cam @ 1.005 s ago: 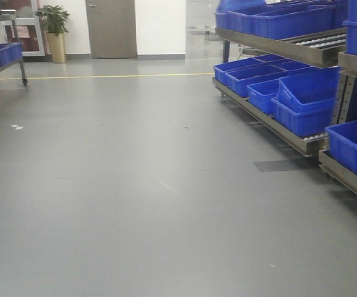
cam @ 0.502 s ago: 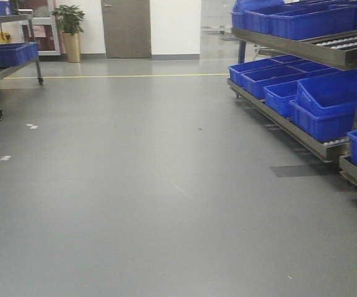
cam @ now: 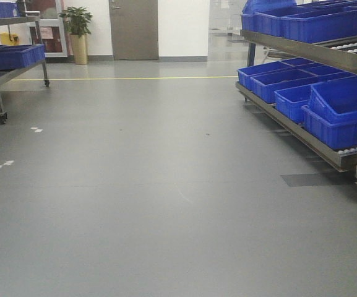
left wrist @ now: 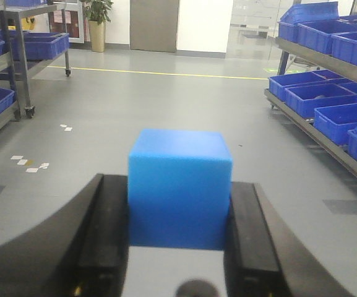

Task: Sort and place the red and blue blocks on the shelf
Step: 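Drive the base down the aisle carrying both cubes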

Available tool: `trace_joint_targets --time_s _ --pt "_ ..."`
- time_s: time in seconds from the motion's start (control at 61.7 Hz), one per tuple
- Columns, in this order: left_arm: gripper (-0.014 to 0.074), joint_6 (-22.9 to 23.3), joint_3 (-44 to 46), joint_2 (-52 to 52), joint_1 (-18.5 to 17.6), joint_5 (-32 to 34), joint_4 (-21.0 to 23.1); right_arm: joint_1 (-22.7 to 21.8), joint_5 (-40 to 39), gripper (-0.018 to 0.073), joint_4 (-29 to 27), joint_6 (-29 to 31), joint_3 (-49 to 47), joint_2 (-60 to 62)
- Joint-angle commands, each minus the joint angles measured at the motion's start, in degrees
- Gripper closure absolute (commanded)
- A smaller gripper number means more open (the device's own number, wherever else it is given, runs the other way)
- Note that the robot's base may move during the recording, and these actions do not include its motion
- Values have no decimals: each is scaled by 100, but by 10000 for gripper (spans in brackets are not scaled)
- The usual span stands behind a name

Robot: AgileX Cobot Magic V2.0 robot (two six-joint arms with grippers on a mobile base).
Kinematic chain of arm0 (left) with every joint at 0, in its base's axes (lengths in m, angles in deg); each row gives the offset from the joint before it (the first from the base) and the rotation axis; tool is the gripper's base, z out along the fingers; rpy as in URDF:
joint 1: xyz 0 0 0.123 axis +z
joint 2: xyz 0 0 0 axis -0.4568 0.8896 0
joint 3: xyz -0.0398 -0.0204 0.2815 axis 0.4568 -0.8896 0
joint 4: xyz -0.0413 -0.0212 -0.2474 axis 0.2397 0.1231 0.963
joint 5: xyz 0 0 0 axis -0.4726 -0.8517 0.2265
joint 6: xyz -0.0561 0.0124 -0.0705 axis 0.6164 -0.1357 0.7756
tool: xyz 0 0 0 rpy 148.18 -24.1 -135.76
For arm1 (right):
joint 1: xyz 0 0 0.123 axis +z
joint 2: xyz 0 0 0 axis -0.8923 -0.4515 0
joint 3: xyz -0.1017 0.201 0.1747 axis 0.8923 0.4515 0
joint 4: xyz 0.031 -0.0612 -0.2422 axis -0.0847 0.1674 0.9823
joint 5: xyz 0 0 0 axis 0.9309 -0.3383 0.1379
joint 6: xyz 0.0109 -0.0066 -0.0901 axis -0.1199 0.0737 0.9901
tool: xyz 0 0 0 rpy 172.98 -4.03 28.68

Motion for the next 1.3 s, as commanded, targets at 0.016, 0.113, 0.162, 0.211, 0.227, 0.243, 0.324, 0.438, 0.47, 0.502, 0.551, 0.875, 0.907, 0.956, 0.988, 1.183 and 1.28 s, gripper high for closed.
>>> trace_joint_targets --time_s 0.016,0.113,0.162,0.211,0.227,0.243,0.324,0.438,0.47,0.502,0.551,0.875,0.907,0.956,0.988,1.183,1.28 --pt "472 55 176 71 3 525 15 -35 -500 438 36 34 -163 -55" --pt "472 55 176 71 3 525 15 -35 -500 438 36 34 -163 -55" --pt "472 55 176 71 3 525 15 -35 -500 438 36 34 -163 -55" --pt "472 55 176 71 3 525 15 -35 -500 438 36 34 -163 -55" --pt "472 55 176 71 3 525 15 -35 -500 438 36 34 -163 -55" --pt "472 55 176 71 3 525 15 -35 -500 438 36 34 -163 -55" --pt "472 55 176 71 3 525 15 -35 -500 438 36 34 -163 -55" --pt "472 55 176 71 3 525 15 -35 -500 438 36 34 -163 -55" --pt "472 55 176 71 3 525 15 -35 -500 438 36 34 -163 -55" --pt "472 55 176 71 3 525 15 -35 -500 438 36 34 -163 -55" --pt "472 55 176 71 3 525 15 -35 -500 438 36 34 -163 -55" --pt "472 55 176 71 3 525 15 -35 -500 438 36 34 -163 -55" --pt "472 55 176 71 3 525 15 -35 -500 438 36 34 -163 -55" --pt "472 55 176 71 3 525 15 -35 -500 438 36 34 -163 -55" --pt "472 55 176 71 3 525 15 -35 -500 438 36 34 -163 -55" --pt "472 55 176 71 3 525 15 -35 -500 438 36 34 -163 -55" --pt "472 55 176 71 3 525 15 -35 -500 438 36 34 -163 -55"
